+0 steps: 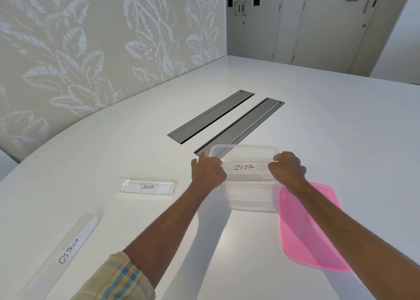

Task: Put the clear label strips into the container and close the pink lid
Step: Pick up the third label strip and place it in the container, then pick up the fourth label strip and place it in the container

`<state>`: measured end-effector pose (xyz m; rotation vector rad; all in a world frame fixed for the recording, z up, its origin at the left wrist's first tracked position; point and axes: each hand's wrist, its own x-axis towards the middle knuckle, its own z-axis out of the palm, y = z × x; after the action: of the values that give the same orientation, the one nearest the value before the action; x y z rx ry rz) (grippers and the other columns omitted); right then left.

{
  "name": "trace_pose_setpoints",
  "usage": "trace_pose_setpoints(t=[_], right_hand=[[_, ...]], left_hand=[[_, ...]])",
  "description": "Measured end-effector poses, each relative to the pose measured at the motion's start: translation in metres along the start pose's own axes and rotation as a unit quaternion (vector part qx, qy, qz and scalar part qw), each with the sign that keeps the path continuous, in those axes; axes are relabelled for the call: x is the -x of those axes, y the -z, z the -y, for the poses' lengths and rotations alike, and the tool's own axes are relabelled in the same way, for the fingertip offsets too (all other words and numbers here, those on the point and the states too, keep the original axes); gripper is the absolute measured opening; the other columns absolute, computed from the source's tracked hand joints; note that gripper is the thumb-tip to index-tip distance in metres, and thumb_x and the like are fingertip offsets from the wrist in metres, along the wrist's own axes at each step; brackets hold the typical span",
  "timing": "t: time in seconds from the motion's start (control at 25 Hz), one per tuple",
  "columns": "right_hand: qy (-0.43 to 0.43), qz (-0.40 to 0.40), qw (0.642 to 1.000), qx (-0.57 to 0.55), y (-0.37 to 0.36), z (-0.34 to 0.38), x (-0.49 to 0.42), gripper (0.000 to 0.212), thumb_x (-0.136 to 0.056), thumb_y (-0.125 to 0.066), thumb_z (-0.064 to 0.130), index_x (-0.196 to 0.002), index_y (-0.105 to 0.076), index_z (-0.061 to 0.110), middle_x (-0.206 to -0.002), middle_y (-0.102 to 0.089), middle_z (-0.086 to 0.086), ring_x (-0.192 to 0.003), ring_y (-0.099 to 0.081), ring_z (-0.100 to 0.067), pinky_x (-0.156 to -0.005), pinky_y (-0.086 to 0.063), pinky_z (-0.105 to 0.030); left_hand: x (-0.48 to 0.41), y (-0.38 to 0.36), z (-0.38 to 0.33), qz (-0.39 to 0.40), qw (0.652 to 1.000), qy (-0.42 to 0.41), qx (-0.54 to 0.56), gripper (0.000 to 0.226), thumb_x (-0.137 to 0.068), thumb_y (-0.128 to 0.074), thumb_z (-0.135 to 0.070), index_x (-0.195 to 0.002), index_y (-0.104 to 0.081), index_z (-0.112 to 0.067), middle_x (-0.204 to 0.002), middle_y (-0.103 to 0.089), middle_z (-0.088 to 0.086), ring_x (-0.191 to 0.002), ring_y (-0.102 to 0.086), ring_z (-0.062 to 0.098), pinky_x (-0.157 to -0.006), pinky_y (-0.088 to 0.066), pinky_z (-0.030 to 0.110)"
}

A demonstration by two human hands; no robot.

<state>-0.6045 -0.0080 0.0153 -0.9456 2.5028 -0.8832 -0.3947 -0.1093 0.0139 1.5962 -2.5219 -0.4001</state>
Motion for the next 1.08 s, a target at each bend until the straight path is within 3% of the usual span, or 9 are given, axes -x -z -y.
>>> trace_pose_setpoints(t=[0.24,0.4,0.52,0.68,0.84,0.96,1.08], right_hand=[[-0.010,0.006,1.000,-0.009,0.001,0.000,0.007,0.047,-0.075,-0.054,0.003,-0.120,-0.066,-0.007,-0.127,-0.066,-0.012,-0.120,-0.057,-0.038,-0.088,-0.032,-0.041],[0.003,0.005,0.999,-0.034,0.006,0.002,0.013,0.050,-0.081,-0.056,0.006,-0.128,-0.070,0.007,-0.144,-0.060,-0.006,-0.134,-0.053,-0.031,-0.109,-0.036,-0.046],[0.035,-0.005,0.998,-0.046,0.008,0.005,0.016,0.046,-0.086,-0.059,0.013,-0.130,-0.070,0.021,-0.145,-0.059,0.000,-0.136,-0.053,-0.026,-0.112,-0.036,-0.046],[0.078,-0.046,0.995,-0.037,0.008,0.017,0.024,0.033,-0.093,-0.062,0.022,-0.124,-0.073,0.026,-0.134,-0.066,0.002,-0.126,-0.060,-0.024,-0.111,-0.040,-0.046],[0.106,-0.026,0.978,-0.178,0.000,0.041,0.041,0.029,-0.092,-0.062,0.016,-0.116,-0.078,0.022,-0.119,-0.075,0.006,-0.109,-0.069,-0.015,-0.107,-0.053,-0.042],[0.126,-0.006,0.966,-0.226,-0.011,0.062,0.060,0.028,-0.094,-0.063,0.012,-0.117,-0.079,0.018,-0.112,-0.078,0.004,-0.096,-0.073,-0.012,-0.097,-0.058,-0.028],[0.148,0.020,0.957,-0.250,-0.028,0.084,0.079,0.026,-0.095,-0.064,0.015,-0.115,-0.080,0.021,-0.108,-0.078,0.006,-0.098,-0.073,-0.013,-0.095,-0.057,-0.026]], left_hand=[[0.002,0.001,0.003,-0.001,1.000,-0.025,-0.018,0.033,-0.100,-0.051,-0.028,-0.116,-0.078,-0.018,-0.124,-0.076,0.003,-0.150,-0.039,0.028,-0.114,-0.037,0.044],[0.008,0.008,0.002,-0.034,0.999,-0.026,0.032,0.027,-0.101,-0.055,-0.026,-0.112,-0.079,-0.020,-0.120,-0.078,0.004,-0.150,-0.044,0.029,-0.111,-0.042,0.040],[0.013,0.015,0.007,-0.086,0.993,-0.034,0.078,0.024,-0.099,-0.057,-0.025,-0.108,-0.080,-0.025,-0.110,-0.079,0.001,-0.123,-0.066,0.026,-0.098,-0.054,0.038],[0.027,0.026,0.032,-0.176,0.965,-0.030,0.193,0.028,-0.098,-0.061,-0.026,-0.121,-0.077,-0.023,-0.119,-0.080,-0.003,-0.099,-0.074,0.026,-0.093,-0.059,0.039],[0.035,0.039,0.075,-0.220,0.945,0.004,0.242,0.028,-0.097,-0.061,-0.027,-0.118,-0.078,-0.021,-0.115,-0.081,-0.003,-0.102,-0.076,0.020,-0.095,-0.059,0.036],[0.041,0.057,0.112,-0.226,0.935,0.052,0.269,0.025,-0.098,-0.064,-0.022,-0.119,-0.078,-0.018,-0.111,-0.081,0.001,-0.100,-0.076,0.018,-0.096,-0.056,0.030],[0.046,0.072,0.152,-0.238,0.918,0.117,0.295,0.027,-0.098,-0.064,-0.019,-0.119,-0.079,-0.017,-0.113,-0.079,0.001,-0.108,-0.073,0.018,-0.093,-0.054,0.023]])
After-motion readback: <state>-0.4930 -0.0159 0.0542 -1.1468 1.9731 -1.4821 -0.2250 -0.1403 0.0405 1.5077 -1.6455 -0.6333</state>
